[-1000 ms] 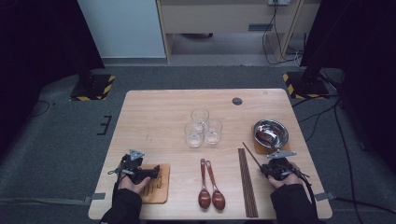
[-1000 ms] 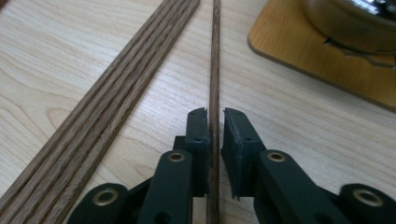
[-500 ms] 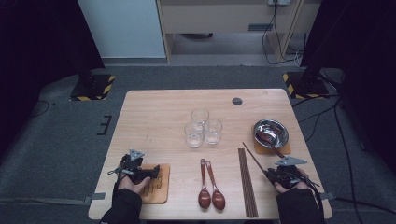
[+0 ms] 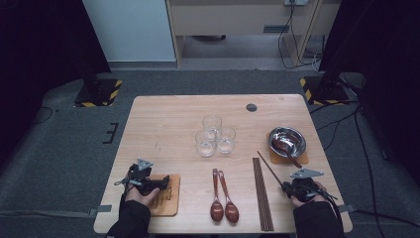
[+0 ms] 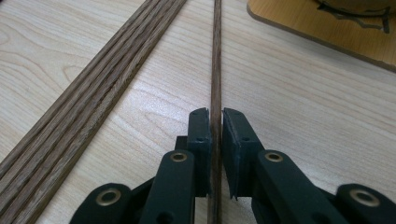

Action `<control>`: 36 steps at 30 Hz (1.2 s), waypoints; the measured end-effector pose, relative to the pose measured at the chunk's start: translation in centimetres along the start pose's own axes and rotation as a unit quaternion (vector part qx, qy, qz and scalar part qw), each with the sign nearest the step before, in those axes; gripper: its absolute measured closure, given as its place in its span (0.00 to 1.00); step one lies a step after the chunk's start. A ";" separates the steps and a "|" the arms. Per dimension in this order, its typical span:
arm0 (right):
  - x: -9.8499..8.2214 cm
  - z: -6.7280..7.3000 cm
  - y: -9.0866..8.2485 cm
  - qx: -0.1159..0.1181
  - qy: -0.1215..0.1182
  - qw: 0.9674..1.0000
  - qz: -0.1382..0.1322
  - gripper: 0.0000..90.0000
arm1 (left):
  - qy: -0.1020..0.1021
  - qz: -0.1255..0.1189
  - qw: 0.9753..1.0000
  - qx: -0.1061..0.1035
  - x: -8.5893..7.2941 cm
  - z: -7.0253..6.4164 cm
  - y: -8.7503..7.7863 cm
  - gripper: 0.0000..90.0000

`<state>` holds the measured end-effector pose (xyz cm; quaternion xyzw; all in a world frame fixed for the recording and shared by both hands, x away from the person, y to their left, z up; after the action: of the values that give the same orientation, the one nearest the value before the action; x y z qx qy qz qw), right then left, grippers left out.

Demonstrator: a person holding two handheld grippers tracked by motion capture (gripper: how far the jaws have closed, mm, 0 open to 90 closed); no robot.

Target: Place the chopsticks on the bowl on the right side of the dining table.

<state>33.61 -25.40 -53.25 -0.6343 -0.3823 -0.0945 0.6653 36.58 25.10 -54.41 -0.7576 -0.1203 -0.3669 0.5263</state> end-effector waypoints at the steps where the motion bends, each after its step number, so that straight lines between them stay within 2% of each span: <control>1: 0.0 0.0 0.0 -0.001 -0.003 1.000 0.001 0.92 | 0.000 0.000 1.000 0.000 0.0 0.0 0.0 0.00; 12: -0.1 0.4 0.0 -0.019 -0.003 1.000 0.000 0.94 | 0.000 0.000 1.000 0.000 0.0 0.0 0.0 0.00; 15: 0.0 0.2 0.0 -0.013 0.008 1.000 0.001 0.94 | 0.000 0.000 1.000 0.000 0.0 0.0 0.0 0.00; 20: 0.1 0.1 0.0 -0.008 0.009 1.000 0.004 0.95 | 0.000 0.000 1.000 0.000 0.0 0.0 0.0 0.00; 36: 1.4 -0.7 -1.4 0.011 0.033 0.999 -0.035 0.95 | 0.000 0.000 1.000 0.000 0.0 0.0 0.0 0.00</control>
<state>33.98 -25.73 -51.17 -0.6095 -0.3834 -0.1342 0.6808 36.58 25.10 -54.41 -0.7576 -0.1206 -0.3667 0.5263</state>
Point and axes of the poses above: each handheld gripper's, and its own axes: y roughly forward along the jaws, x roughly out of its top, z roughly to its left, the point moved 2 cm from there along y, roughly forward along the jaws, and after that the axes turned 10 degrees about -x, right-handed, at the moved point
